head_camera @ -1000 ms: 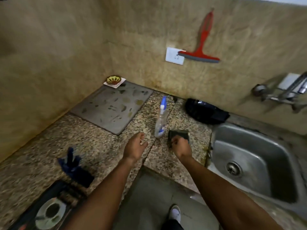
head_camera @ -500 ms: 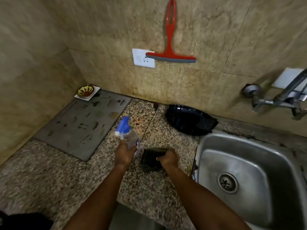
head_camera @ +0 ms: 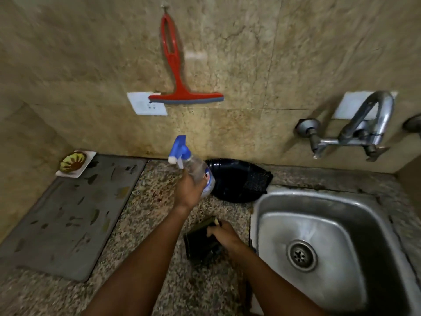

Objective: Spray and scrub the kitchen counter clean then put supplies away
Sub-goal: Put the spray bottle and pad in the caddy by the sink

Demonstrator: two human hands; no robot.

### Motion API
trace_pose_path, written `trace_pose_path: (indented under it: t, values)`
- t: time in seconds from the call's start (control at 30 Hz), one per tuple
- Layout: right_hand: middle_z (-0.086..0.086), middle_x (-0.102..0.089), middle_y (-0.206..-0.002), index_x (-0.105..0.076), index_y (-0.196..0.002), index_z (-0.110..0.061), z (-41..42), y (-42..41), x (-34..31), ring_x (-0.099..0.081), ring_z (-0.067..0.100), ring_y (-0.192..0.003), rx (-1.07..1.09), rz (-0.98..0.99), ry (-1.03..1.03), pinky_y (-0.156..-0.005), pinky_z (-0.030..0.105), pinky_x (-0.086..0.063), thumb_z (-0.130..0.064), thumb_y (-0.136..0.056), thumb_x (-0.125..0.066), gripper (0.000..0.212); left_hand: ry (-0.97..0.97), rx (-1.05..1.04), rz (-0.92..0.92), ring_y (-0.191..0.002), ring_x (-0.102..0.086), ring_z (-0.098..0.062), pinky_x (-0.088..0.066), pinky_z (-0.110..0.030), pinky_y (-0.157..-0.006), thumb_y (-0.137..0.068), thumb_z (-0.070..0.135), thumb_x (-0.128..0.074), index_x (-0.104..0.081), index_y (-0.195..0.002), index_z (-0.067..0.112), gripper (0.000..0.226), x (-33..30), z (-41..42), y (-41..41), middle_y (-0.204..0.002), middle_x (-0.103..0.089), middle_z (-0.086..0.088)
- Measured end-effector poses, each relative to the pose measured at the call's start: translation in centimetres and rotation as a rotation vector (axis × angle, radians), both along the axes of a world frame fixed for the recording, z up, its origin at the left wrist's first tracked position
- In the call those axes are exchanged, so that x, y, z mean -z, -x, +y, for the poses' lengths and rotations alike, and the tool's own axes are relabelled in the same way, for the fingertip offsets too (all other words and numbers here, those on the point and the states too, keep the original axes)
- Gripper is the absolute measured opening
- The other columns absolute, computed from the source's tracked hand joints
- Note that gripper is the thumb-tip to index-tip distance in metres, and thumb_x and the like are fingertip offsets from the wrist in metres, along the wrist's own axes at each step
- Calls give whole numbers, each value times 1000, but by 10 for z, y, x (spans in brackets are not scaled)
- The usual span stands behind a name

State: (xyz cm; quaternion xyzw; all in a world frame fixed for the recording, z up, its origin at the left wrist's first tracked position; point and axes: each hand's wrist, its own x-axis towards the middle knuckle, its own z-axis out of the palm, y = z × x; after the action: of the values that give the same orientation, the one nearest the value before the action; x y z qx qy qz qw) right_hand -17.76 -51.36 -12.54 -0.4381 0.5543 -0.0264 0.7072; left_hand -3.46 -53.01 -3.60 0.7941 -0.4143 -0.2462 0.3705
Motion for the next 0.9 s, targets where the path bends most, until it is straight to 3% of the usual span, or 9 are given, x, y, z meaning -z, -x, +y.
trace_pose_path:
  t: [0.07,0.2,0.3,0.47,0.67,0.77,0.9]
  values:
    - [7,-67,-108,-66,-104,-19,-16,8,-9,-64,29,-101,24,-21,17,-73,37,-55,-17,-71,-62,34,-18,65,10,-107,-65,-30,-49,-34,-87,-85,32,-68,-54,-129,8,52,3,-38,12,-117,-68,-15]
    - [5,-67,-98,-66,-96,-15,-37,25,-17,-64,25,-96,90,11,97,-68,32,-51,-19,-64,-65,33,-125,176,44,-107,-62,-39,-41,-31,-79,-97,39,-53,-54,-128,11,42,13,-91,44,-118,-65,-22]
    - [3,-68,-84,-68,-85,-16,-48,41,-21,-64,20,-82,185,11,135,-63,27,-47,-17,-62,-65,24,-158,280,-46,-102,-64,-40,-49,-37,-76,-92,46,-58,-51,-127,10,51,28,-117,55,-114,-67,-21]
    - [8,-70,-81,-71,-87,-15,-62,67,-20,-65,28,-83,412,18,120,-68,32,-48,-18,-56,-63,32,-120,329,-205,-95,-66,-43,-54,-44,-75,-86,50,-66,-52,-121,4,59,37,-142,57,-105,-68,-23]
    - [13,-66,-78,-68,-93,-7,-57,74,-32,-62,27,-72,507,16,119,-53,26,-45,-17,-59,-61,36,-149,362,-267,-97,-64,-45,-54,-46,-78,-84,52,-65,-49,-122,8,60,48,-132,54,-106,-68,-21]
    - [15,-65,-80,-67,-100,-3,-54,68,-33,-61,29,-72,502,13,110,-51,27,-46,-20,-55,-61,48,-149,356,-244,-101,-63,-44,-54,-46,-79,-83,51,-67,-48,-124,8,62,47,-129,54,-111,-67,-20]
    - [16,-64,-82,-66,-101,-5,-47,70,-39,-60,29,-71,521,8,115,-48,25,-45,-20,-56,-61,48,-146,364,-119,-106,-62,-41,-52,-43,-81,-78,47,-76,-46,-125,5,69,42,-124,57,-118,-65,-19]
